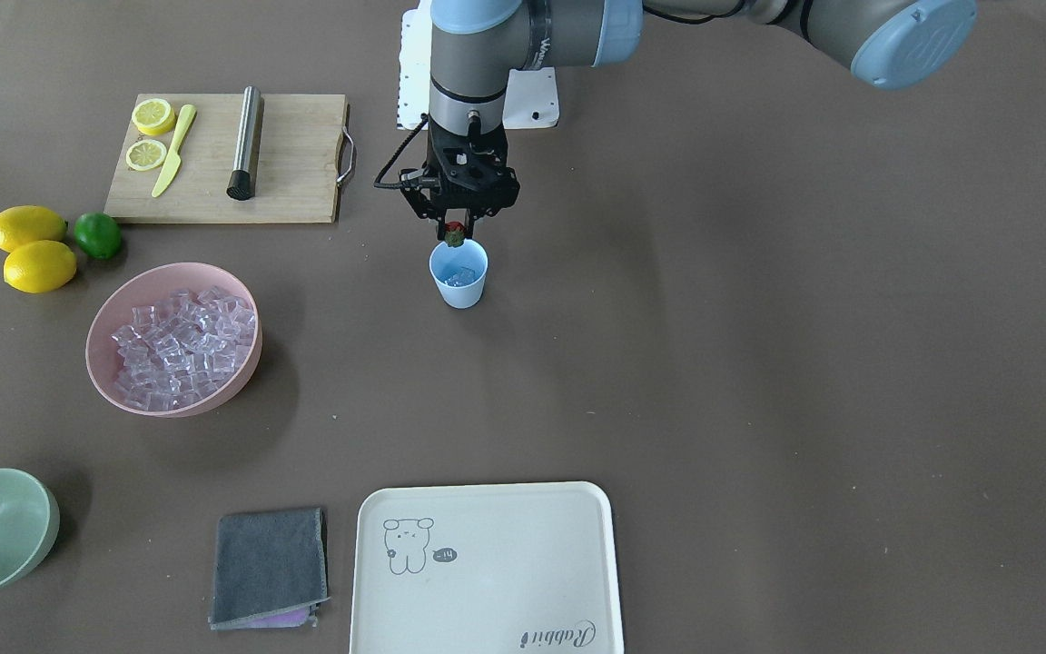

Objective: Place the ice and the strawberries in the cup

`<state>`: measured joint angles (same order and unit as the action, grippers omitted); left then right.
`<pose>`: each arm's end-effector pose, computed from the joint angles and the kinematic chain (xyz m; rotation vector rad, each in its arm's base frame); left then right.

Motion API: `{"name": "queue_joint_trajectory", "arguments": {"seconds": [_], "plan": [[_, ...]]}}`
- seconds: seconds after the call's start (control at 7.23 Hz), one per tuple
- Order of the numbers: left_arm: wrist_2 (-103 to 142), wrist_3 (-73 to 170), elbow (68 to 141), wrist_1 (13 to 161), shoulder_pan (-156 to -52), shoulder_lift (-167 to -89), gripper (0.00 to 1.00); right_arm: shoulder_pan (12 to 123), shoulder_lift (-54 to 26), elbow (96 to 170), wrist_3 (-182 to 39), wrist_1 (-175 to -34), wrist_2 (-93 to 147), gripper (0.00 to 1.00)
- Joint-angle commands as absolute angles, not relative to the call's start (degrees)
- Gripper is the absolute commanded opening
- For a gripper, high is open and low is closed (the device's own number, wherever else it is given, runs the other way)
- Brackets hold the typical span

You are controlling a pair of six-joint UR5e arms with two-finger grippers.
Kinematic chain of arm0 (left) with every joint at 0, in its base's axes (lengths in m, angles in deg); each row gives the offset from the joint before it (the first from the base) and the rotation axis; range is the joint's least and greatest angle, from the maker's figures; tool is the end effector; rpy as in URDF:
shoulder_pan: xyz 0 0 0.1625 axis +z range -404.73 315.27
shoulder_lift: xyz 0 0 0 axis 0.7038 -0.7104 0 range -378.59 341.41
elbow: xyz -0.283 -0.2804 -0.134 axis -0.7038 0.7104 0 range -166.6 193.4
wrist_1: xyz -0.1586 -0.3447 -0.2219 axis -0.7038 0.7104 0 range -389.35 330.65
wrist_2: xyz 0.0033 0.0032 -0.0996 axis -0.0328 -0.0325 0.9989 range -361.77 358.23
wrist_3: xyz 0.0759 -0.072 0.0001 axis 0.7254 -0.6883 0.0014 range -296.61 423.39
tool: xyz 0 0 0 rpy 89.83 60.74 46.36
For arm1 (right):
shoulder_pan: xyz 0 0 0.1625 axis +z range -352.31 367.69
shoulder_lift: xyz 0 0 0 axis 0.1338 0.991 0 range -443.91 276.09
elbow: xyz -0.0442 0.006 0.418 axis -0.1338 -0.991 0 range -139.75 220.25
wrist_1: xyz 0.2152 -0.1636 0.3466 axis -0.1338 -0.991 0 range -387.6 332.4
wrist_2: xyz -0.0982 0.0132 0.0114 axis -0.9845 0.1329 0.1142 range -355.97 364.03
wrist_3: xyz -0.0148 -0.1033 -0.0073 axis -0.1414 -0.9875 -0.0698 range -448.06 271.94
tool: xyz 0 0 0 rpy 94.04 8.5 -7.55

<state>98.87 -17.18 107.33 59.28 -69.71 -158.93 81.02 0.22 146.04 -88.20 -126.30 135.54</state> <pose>0.5958 -0.4033 0.0732 0.1076 0.9311 -0.1654 -0.0956 -0.5424 0.4800 0.1108 -0.7490 -0.3614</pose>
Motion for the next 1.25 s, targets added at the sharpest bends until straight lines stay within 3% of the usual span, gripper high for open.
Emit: {"name": "queue_joint_trajectory", "arguments": {"seconds": [0.0,0.14,0.28,0.42,0.55,0.83,1.11], "plan": [[98.86,-14.92,107.27,60.38,-70.13,-158.07,0.17,81.08,0.55,146.16,-88.23,-126.30,135.51,0.99],[98.86,-15.01,106.92,60.83,-69.96,-158.07,0.71,81.08,0.73,146.42,-88.23,-126.30,135.51,1.00],[98.95,-15.10,107.70,60.74,-69.96,-158.07,0.77,81.16,0.91,146.42,-88.23,-126.30,135.60,1.00],[98.95,-14.93,107.89,60.65,-70.04,-157.98,0.94,81.60,0.91,146.51,-88.23,-126.30,135.77,1.00],[99.47,-14.75,108.67,60.04,-71.96,-156.94,0.96,82.04,1.43,147.03,-88.23,-126.47,135.86,1.00],[109.00,-3.48,117.76,55.08,-81.06,-148.27,0.96,82.74,2.05,147.04,-88.32,-126.39,135.69,1.00],[115.55,25.54,122.29,35.87,-97.65,-145.86,0.96,83.62,3.45,146.60,-89.02,-126.30,135.69,1.00]]}}
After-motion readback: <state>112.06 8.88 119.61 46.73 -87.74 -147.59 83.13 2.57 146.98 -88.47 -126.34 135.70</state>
